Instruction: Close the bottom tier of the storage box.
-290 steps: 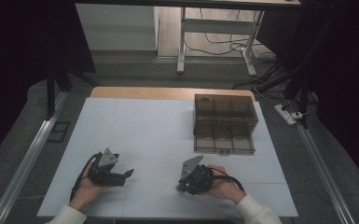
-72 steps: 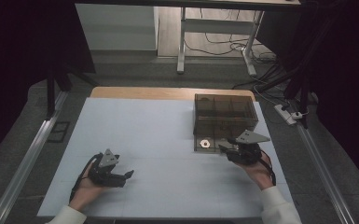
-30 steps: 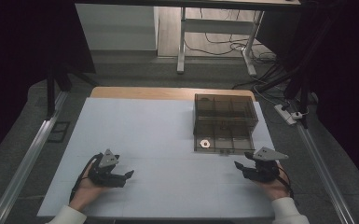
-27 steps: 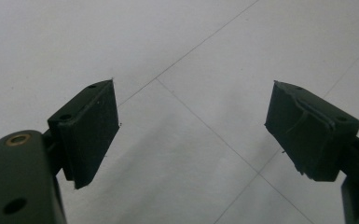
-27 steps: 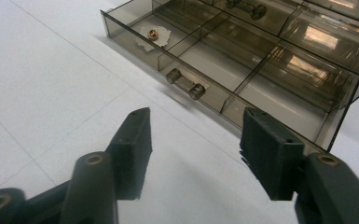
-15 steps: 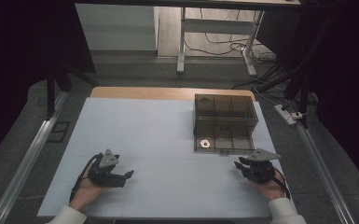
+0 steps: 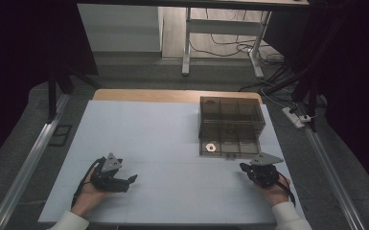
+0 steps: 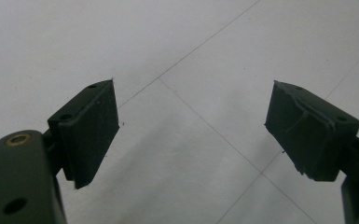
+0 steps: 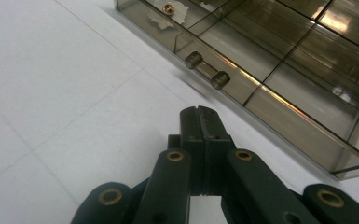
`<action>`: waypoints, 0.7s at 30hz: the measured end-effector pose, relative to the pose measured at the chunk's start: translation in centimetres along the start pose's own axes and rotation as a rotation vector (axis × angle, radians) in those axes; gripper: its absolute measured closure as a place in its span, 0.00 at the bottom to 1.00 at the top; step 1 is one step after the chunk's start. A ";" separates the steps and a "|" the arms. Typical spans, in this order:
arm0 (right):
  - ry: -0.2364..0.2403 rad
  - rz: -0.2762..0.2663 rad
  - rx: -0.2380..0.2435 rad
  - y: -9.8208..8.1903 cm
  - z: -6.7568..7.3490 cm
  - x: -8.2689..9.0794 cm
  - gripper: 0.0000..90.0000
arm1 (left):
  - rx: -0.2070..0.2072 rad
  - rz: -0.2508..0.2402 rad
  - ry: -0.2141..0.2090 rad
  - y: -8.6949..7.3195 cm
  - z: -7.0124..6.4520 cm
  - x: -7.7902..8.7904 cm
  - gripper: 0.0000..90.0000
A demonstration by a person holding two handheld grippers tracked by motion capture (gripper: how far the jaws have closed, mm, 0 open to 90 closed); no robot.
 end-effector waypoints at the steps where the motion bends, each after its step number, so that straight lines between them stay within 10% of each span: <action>1: -0.002 0.000 -0.001 0.0 -0.1 -0.1 1.00 | 0.001 -0.002 0.000 0.0 0.0 0.0 0.19; 21: -0.085 0.042 -0.013 0.1 -1.8 -3.0 1.00 | 0.003 -0.001 -0.005 0.2 0.0 -0.1 0.19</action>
Point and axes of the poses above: each handheld gripper's, and its own axes: x roughly backward along the jaws, y roughly out of its top, z roughly to its left, the point moved 6 cm from there along -x, roughly forward along the jaws, and after that the axes turned 6 degrees about -x, right-handed, at the moved point
